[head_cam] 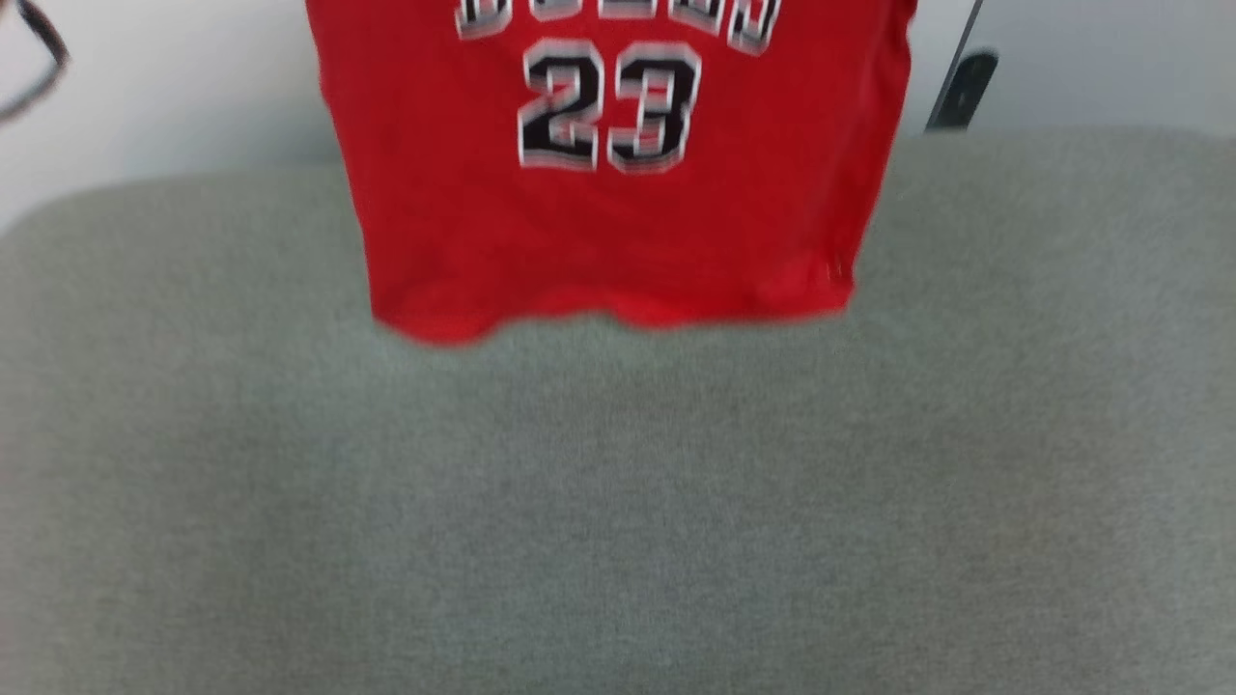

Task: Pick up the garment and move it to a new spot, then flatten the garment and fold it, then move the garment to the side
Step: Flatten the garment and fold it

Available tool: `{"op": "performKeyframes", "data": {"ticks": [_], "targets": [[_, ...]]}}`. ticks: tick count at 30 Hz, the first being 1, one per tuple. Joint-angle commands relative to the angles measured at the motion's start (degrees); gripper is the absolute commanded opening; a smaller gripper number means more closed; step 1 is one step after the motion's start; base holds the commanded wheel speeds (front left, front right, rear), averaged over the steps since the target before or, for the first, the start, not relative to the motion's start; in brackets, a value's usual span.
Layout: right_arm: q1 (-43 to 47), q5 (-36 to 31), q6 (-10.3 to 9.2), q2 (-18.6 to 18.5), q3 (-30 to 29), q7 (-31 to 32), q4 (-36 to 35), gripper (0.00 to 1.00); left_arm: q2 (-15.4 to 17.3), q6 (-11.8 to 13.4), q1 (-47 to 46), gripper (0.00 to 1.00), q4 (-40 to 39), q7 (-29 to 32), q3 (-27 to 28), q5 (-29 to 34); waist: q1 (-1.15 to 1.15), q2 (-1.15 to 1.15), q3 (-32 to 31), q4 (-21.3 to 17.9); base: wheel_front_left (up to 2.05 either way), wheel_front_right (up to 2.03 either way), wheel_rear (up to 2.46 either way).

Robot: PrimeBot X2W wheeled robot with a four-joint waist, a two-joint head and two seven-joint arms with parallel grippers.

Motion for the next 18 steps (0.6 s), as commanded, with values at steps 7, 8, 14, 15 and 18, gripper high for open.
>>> {"op": "performKeyframes", "data": {"ticks": [7, 8, 14, 15, 18], "targets": [[-12.26, -8.13, -0.06, 2.67, -3.82, -12.07, 10.91, 0.00, -1.72, 2.24, -13.08, 0.00, -0.07, -8.96, 0.23, 3.30, 0.00, 0.00, 20.37, 1.06, 0.00, 0.00, 0.00], [-14.03, -9.49, -0.06, 2.68, -4.65, -12.65, 11.85, 0.00, -2.02, 2.44, -14.80, 0.00, -0.03, -10.17, 0.47, 3.33, 0.00, 0.00, 21.81, 1.41, 0.00, 0.00, 0.00], [-20.47, -20.99, -0.06, 0.75, -15.27, -12.99, 7.95, 0.00, -3.45, 1.79, -23.02, 0.00, 0.51, -15.91, 1.53, 3.67, 0.00, 0.00, 30.04, 3.92, 0.00, 0.00, 0.00], [-19.78, -23.37, -0.06, 0.91, -17.44, -12.99, 6.96, 0.00, -3.63, 1.73, -23.42, 0.00, 0.75, -16.80, 1.72, 3.63, 0.00, 0.00, 30.81, 4.30, 0.00, 0.00, 0.00], [-17.54, -29.65, -0.07, 2.40, -24.19, -13.02, 3.66, 0.00, -4.21, 1.03, -23.29, 0.00, 1.68, -18.52, 2.12, 3.30, 0.00, 0.00, 31.81, 5.19, 0.00, 0.00, 0.00]]}}
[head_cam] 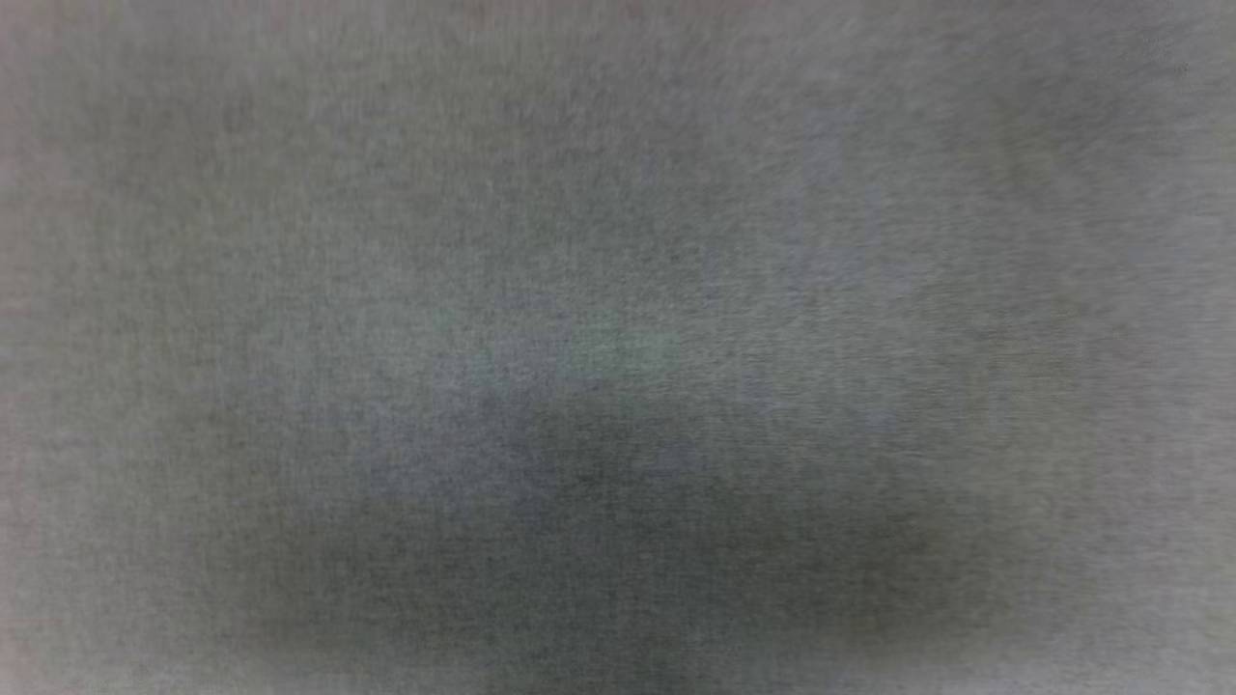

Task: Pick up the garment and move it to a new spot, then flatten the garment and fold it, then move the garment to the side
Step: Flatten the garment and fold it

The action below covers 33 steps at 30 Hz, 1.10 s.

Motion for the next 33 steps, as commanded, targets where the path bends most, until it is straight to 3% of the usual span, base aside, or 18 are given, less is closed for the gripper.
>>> {"op": "performKeyframes", "data": {"ticks": [1, 6, 8, 14, 21, 29, 33], "targets": [[2.44, -3.22, -0.06, 1.47, -3.35, -0.04, -1.56, 0.00, -0.41, -0.50, 1.09, 0.00, 0.59, -0.99, 0.44, -0.50, 0.00, 0.00, 7.31, 3.58, 0.00, 0.00, 0.00], [9.48, -9.75, -0.06, 4.76, -7.67, -0.05, -4.90, 0.00, -1.28, -2.02, 6.75, 0.00, 1.58, -1.83, 0.37, -1.00, 0.00, 0.00, 5.02, 4.26, 0.00, 0.00, 0.00], [11.86, -9.18, -0.07, 5.42, -9.02, -0.06, -5.80, 0.00, -1.43, -2.35, 9.59, 0.00, 1.83, -1.93, 0.99, -1.64, 0.00, 0.00, 3.34, 4.52, 0.00, 0.00, 0.00], [21.22, -4.47, -0.06, 5.17, -5.31, -0.03, -5.65, 0.00, -0.95, -3.01, 21.21, 0.00, 0.35, -1.84, 1.98, -2.39, 0.00, 0.00, -4.08, 4.85, 0.00, 0.00, 0.00], [37.00, 8.54, -0.06, 0.30, 1.64, 2.26, -9.38, 0.00, 0.24, -3.37, 38.25, 0.00, -2.36, -1.88, 2.81, -4.21, 0.00, 0.00, -15.31, 4.56, 0.00, 0.00, 0.00], [60.03, 21.51, -0.06, -7.48, 4.59, 6.91, -22.18, 0.00, 3.62, -3.31, 60.85, 0.00, -10.95, -1.86, 5.43, -6.65, 0.00, 0.00, -24.59, 3.30, 0.00, 0.00, 0.00], [71.48, 23.89, -0.06, -10.43, 3.89, 8.77, -28.90, 0.00, 5.65, -0.65, 72.50, 0.00, -18.17, -1.86, 8.29, -7.24, 0.00, 0.00, -26.51, 2.34, 0.00, 0.00, 0.00]]}}
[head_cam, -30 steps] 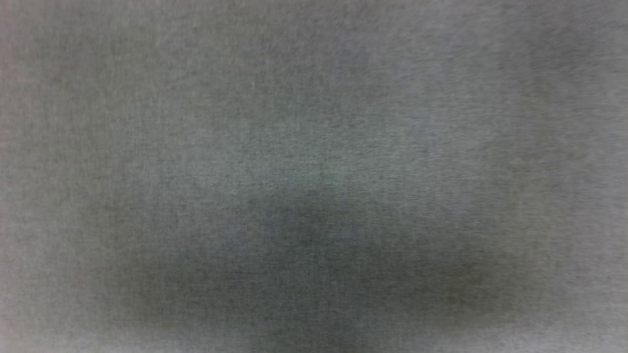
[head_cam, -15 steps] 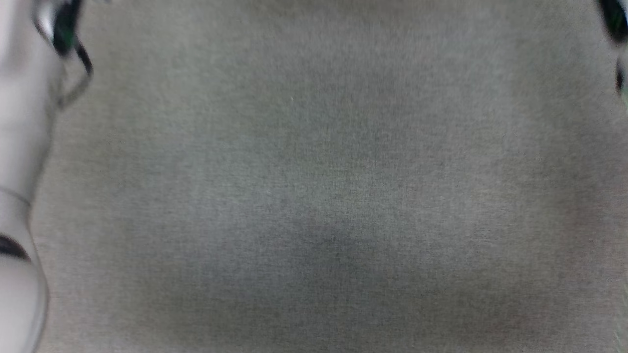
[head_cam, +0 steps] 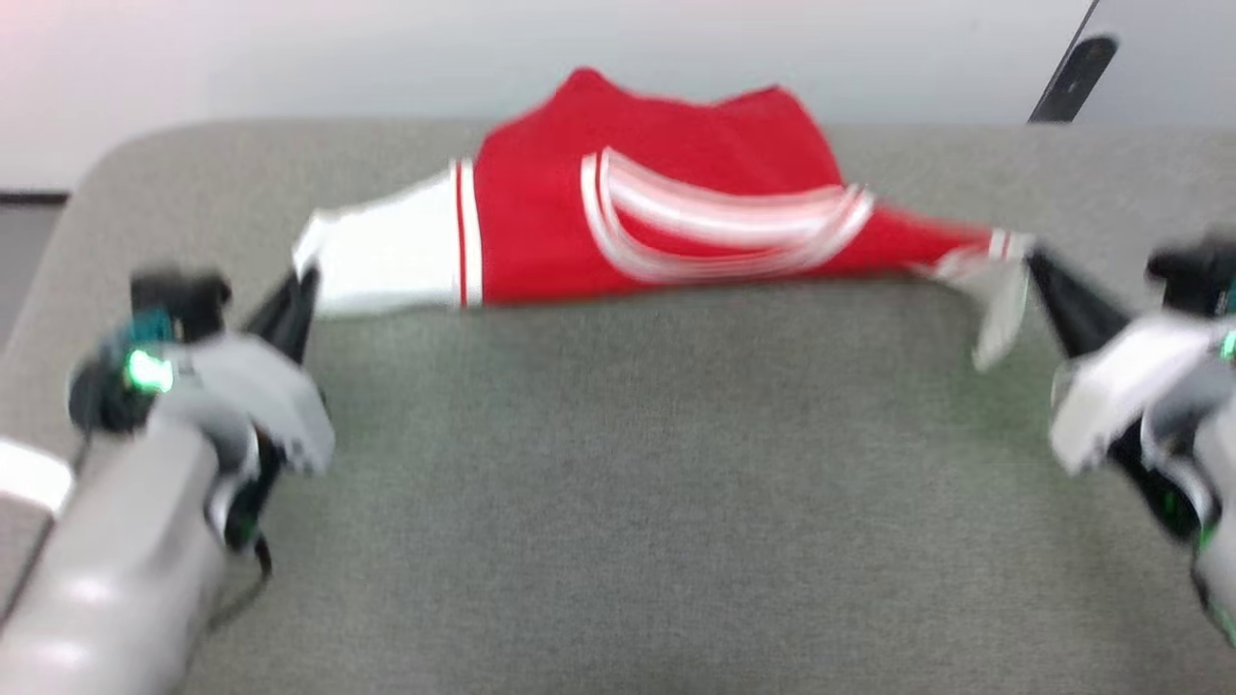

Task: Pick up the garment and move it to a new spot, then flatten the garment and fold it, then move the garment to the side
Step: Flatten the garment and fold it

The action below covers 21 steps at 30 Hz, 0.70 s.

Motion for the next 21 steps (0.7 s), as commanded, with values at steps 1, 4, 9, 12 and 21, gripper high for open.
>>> {"op": "performKeyframes", "data": {"ticks": [1, 4, 9, 12, 21], "targets": [[5.78, 0.61, -0.07, -1.61, -0.87, 0.86, -3.12, 0.00, 1.40, 1.91, 6.62, 0.00, -4.14, 0.00, 1.52, -0.03, 0.00, 0.00, -6.43, -2.09, 0.00, 0.00, 0.00], [10.23, 1.30, -0.07, -2.08, -1.87, 2.02, -6.19, 0.00, 2.22, 3.63, 11.80, 0.00, -8.56, -0.01, 2.56, 0.39, 0.00, 0.00, -6.53, -2.63, 0.00, 0.00, 0.00], [19.48, 0.87, -0.07, -2.95, -5.42, 5.52, -13.06, 0.00, 3.62, 8.68, 23.35, 0.00, -20.00, -0.01, 5.84, 1.37, 0.00, 0.00, -6.42, -3.06, 0.00, 0.00, 0.00], [24.08, 0.15, -0.06, -2.81, -7.76, 8.45, -17.02, 0.00, 3.81, 11.10, 29.50, 0.00, -25.11, 0.00, 6.74, 2.14, 0.00, 0.00, -6.34, -3.26, 0.00, 0.00, 0.00], [33.81, -4.06, -0.06, -1.55, -11.32, 15.36, -25.02, 0.00, 2.07, 15.37, 40.77, 0.00, -29.70, -0.01, 5.69, 2.76, 0.00, 0.00, -6.90, -3.70, 0.00, 0.00, 0.00]]}}
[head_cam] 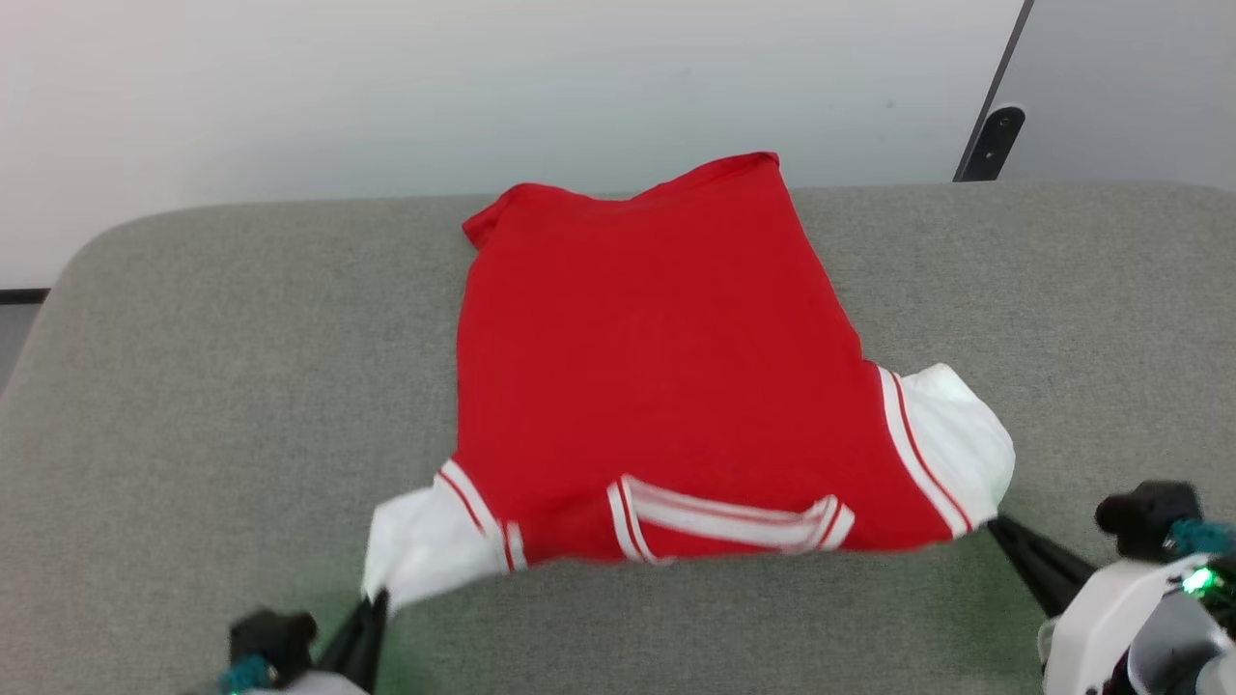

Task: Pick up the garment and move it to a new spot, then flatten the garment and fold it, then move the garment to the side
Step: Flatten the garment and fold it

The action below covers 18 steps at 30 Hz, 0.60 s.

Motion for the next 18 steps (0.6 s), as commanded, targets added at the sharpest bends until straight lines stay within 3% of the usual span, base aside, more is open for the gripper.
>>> {"op": "performKeyframes", "data": {"ticks": [1, 9, 18], "targets": [[1.47, -1.28, -0.06, 0.05, -0.26, 0.65, -0.42, 0.00, -0.62, 0.61, 1.84, 0.00, -0.09, 0.00, -0.51, 0.57, 0.00, 0.00, -0.10, -0.02, 0.00, 0.00, 0.00], [4.36, -3.71, -0.06, 1.35, -1.23, 3.54, 1.42, 0.00, -2.86, 0.93, 4.66, 0.00, 3.26, 0.84, -1.50, -1.38, 0.00, 0.00, -0.78, 0.38, 0.00, 0.00, 0.00], [5.44, -1.62, -0.06, 3.82, -2.04, 10.31, 4.95, 0.00, -3.60, 1.76, 4.26, 0.00, 5.52, 0.46, 0.29, -2.34, 0.00, 0.00, -1.80, 0.55, 0.00, 0.00, 0.00]]}}
